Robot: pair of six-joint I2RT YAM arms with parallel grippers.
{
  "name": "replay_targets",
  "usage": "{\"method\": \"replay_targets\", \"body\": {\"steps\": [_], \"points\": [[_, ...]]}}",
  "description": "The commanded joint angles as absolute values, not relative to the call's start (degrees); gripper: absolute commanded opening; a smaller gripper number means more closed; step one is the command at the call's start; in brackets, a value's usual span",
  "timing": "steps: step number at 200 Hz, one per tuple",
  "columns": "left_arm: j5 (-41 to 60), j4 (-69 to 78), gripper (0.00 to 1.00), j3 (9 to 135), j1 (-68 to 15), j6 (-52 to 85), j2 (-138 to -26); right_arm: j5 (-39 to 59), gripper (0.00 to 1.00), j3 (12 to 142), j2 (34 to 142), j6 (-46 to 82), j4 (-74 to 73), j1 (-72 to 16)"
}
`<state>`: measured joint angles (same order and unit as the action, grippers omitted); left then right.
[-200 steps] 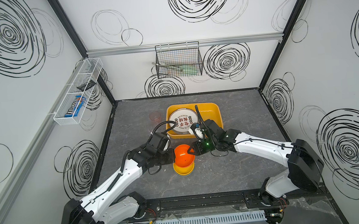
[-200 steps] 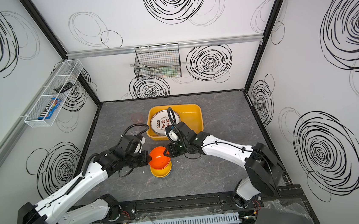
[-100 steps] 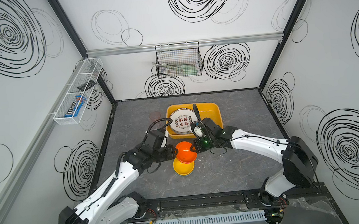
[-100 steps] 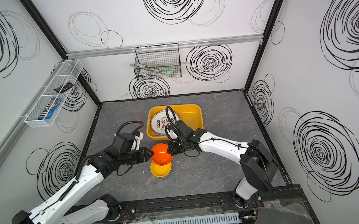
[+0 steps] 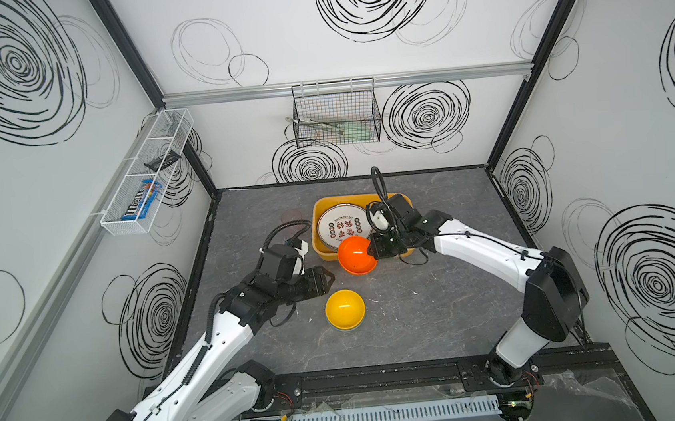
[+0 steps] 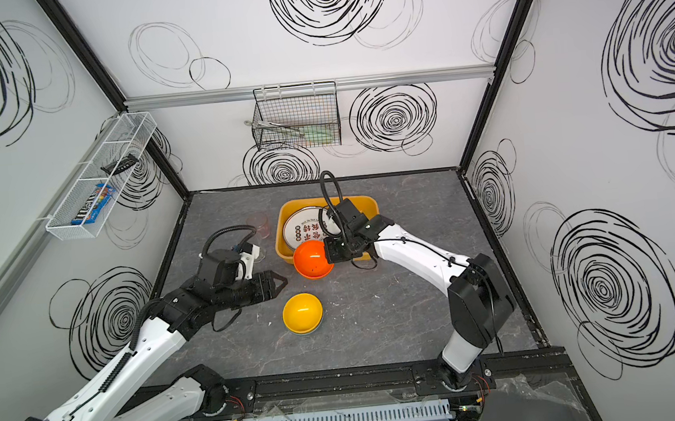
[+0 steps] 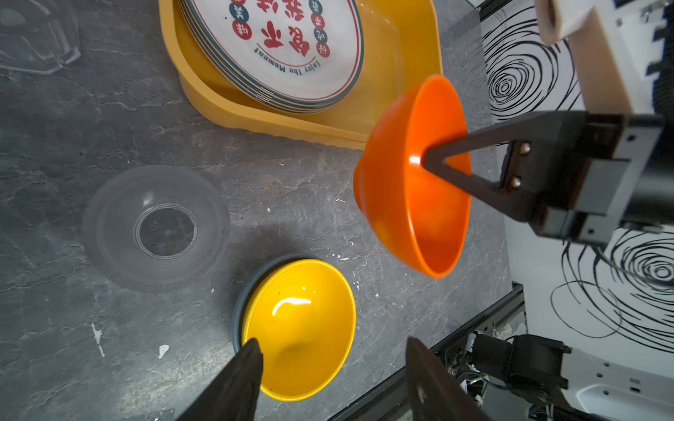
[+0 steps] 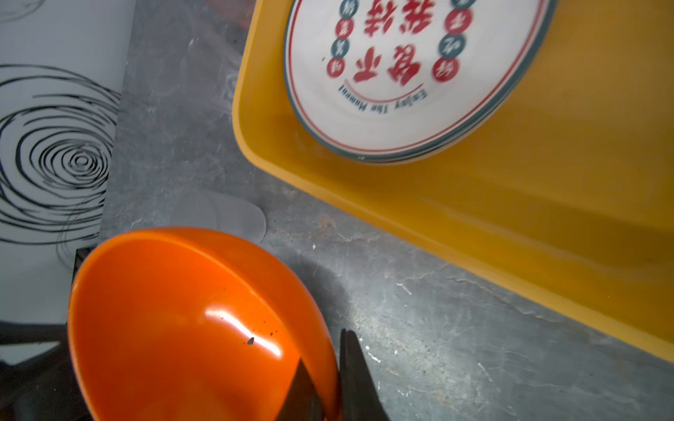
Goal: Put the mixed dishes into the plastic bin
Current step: 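Lift the orange bowl with the right gripper toward the yellow bin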
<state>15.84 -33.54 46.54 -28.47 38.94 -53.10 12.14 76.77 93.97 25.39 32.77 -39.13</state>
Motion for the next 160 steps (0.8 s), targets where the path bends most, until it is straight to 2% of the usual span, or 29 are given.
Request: {"method": "replay_targets", "body": {"steps": [1,65,160], "points": [[19.43,-31.29,0.68,45.37,-27.6,38.32,-51.97,9.29,0.02,80.81,95.32,24.52,36.93,-36.79],[24.52,-25.58,0.7,45.24,-26.63,39.29,-52.85,6.22,0.02,88.48,102.06,23.68,39.29,-29.06],[24.96,-25.58,0.71,44.22,-26.56,39.46,-52.92,4.13,0.01,103.96,118.95,24.17,42.18,-19.02]]}}
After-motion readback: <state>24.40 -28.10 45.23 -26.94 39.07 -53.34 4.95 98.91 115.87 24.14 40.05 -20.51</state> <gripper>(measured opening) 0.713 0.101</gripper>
